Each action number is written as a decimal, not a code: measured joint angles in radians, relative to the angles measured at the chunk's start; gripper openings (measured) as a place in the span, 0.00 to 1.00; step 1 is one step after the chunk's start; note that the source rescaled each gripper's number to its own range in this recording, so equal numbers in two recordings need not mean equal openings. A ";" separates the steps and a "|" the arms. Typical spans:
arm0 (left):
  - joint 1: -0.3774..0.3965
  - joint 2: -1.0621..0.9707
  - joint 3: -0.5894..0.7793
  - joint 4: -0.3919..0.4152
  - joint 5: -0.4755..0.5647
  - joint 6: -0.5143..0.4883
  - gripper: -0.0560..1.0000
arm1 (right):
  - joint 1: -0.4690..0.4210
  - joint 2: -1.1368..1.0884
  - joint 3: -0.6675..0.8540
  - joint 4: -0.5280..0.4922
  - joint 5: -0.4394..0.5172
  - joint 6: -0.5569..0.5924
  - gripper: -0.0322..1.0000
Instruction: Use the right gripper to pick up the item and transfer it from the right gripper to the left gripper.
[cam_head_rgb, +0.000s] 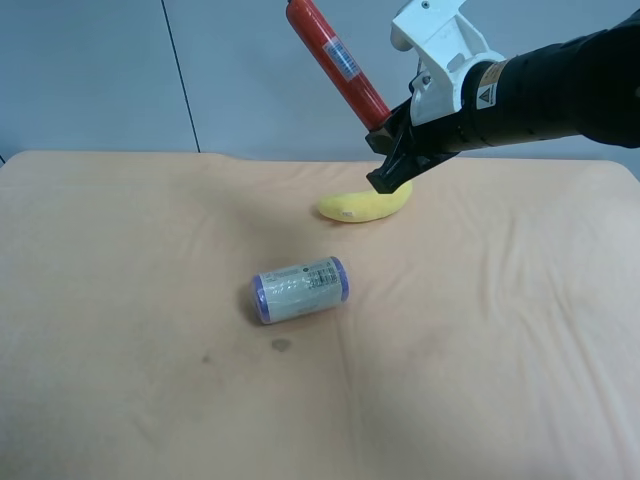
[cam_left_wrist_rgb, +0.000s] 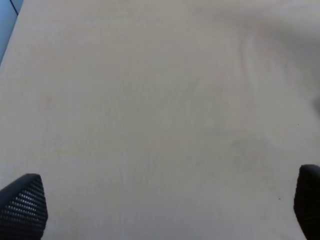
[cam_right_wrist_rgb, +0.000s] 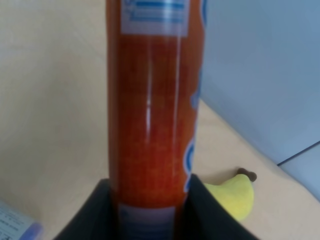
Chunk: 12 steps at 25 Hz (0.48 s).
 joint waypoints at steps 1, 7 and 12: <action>0.000 0.000 0.000 0.000 0.000 0.000 1.00 | 0.000 0.000 0.000 0.000 0.000 0.000 0.04; 0.000 0.000 0.000 0.000 0.000 0.000 1.00 | 0.000 0.000 0.000 0.000 0.000 0.000 0.04; 0.000 0.000 0.000 0.000 0.000 0.000 1.00 | 0.000 0.000 0.000 0.000 0.000 0.000 0.04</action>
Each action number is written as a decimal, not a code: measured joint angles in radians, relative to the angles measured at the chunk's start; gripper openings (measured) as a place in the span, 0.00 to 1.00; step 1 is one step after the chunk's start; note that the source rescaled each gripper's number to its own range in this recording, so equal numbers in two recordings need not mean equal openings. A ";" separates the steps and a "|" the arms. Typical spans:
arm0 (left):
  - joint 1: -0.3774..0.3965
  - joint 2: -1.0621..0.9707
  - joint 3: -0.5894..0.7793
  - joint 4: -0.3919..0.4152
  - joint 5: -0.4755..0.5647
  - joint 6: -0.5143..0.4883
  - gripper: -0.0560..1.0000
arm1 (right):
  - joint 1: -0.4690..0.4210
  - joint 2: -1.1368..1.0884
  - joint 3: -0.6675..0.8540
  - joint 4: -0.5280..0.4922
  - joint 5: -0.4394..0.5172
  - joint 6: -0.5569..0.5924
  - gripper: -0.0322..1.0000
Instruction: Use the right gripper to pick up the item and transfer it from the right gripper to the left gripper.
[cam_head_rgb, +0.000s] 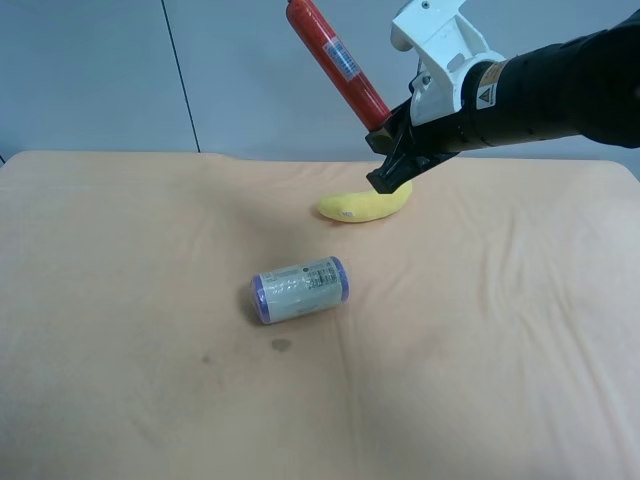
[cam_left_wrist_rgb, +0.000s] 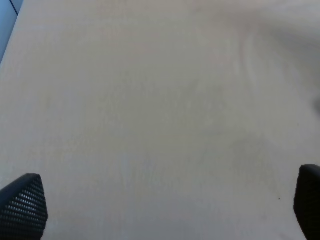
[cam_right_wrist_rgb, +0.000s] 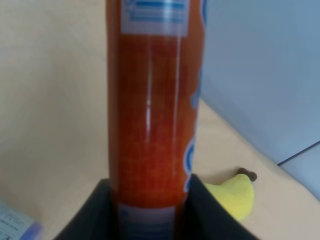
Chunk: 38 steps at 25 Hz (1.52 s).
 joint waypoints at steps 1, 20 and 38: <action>0.000 0.000 0.000 0.000 0.000 0.000 1.00 | 0.000 0.000 0.000 0.000 0.000 0.000 0.04; 0.000 0.000 0.000 0.005 0.000 0.000 1.00 | 0.000 0.000 0.000 0.000 0.000 0.000 0.04; 0.000 0.031 -0.043 -0.091 -0.135 -0.037 1.00 | 0.000 0.000 0.000 0.000 0.000 0.000 0.04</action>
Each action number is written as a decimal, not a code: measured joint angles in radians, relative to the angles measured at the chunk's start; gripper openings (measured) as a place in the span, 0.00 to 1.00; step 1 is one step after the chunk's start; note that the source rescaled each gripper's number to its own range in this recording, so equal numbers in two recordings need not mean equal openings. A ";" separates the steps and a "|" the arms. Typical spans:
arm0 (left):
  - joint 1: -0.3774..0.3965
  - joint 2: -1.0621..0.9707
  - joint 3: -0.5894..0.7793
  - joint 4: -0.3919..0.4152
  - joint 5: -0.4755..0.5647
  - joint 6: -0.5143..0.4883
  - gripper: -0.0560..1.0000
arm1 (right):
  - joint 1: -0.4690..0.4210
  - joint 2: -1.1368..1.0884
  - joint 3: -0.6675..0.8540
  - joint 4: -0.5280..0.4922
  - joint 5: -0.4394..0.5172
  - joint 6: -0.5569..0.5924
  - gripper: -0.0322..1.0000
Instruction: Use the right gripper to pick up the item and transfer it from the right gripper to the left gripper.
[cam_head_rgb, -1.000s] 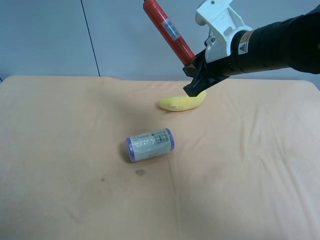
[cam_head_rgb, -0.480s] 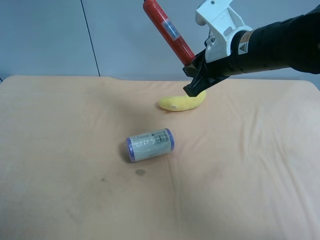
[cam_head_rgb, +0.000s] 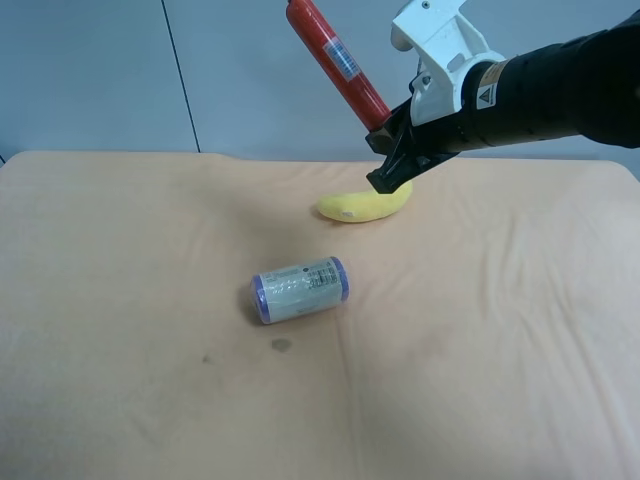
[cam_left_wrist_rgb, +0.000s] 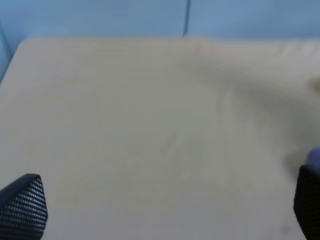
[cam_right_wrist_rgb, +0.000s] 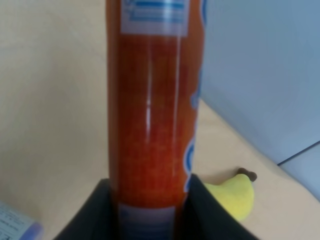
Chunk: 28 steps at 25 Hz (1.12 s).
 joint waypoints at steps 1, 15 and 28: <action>0.000 0.020 -0.001 -0.025 -0.028 0.000 1.00 | 0.000 0.000 0.000 0.000 0.000 0.000 0.04; 0.000 0.487 -0.001 -0.634 -0.332 0.336 1.00 | 0.000 0.000 0.000 0.001 0.000 0.000 0.04; 0.000 0.750 -0.022 -1.172 -0.345 0.915 1.00 | 0.000 0.000 0.000 0.001 0.000 0.000 0.04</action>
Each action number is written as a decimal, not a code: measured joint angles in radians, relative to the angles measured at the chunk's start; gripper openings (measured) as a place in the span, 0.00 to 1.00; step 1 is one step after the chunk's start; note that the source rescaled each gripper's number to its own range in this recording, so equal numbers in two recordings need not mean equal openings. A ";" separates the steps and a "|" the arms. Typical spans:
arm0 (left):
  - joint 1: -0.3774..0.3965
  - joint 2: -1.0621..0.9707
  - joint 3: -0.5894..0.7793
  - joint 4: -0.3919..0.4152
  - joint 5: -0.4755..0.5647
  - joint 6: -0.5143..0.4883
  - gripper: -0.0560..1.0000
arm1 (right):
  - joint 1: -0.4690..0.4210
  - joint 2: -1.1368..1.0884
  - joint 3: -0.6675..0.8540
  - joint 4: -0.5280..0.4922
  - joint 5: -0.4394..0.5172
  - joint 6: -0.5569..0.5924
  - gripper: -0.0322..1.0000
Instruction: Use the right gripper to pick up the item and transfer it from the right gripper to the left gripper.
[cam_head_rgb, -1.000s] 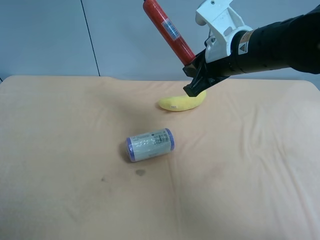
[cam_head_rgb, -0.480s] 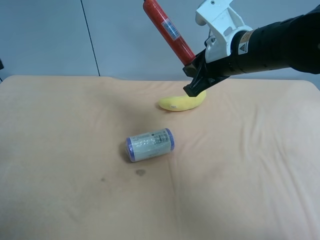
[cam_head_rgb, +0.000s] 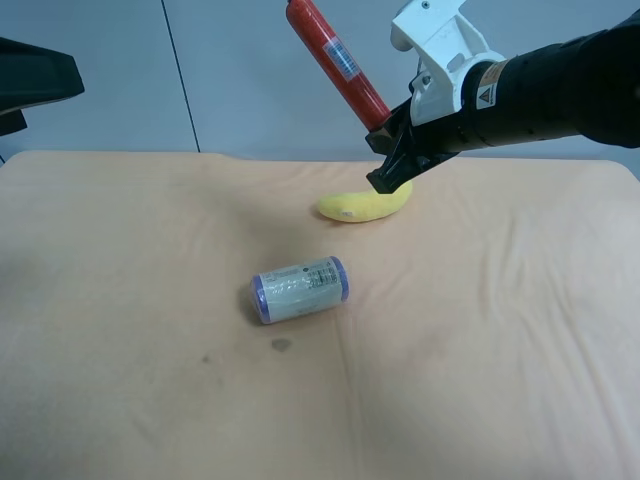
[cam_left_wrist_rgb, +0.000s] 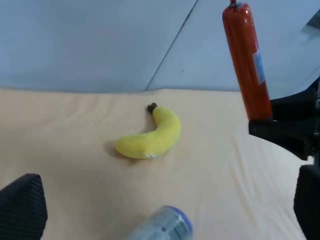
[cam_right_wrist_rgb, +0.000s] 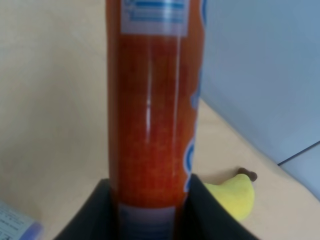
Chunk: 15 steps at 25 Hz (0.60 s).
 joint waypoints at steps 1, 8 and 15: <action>0.000 0.014 -0.009 -0.001 -0.001 0.025 1.00 | 0.000 0.000 0.000 0.000 0.000 0.000 0.04; -0.009 0.095 -0.091 0.019 -0.005 0.089 1.00 | 0.000 0.000 0.000 0.000 0.000 0.000 0.04; -0.173 0.172 -0.156 0.046 -0.140 0.092 1.00 | 0.000 0.000 0.000 0.002 0.000 0.000 0.04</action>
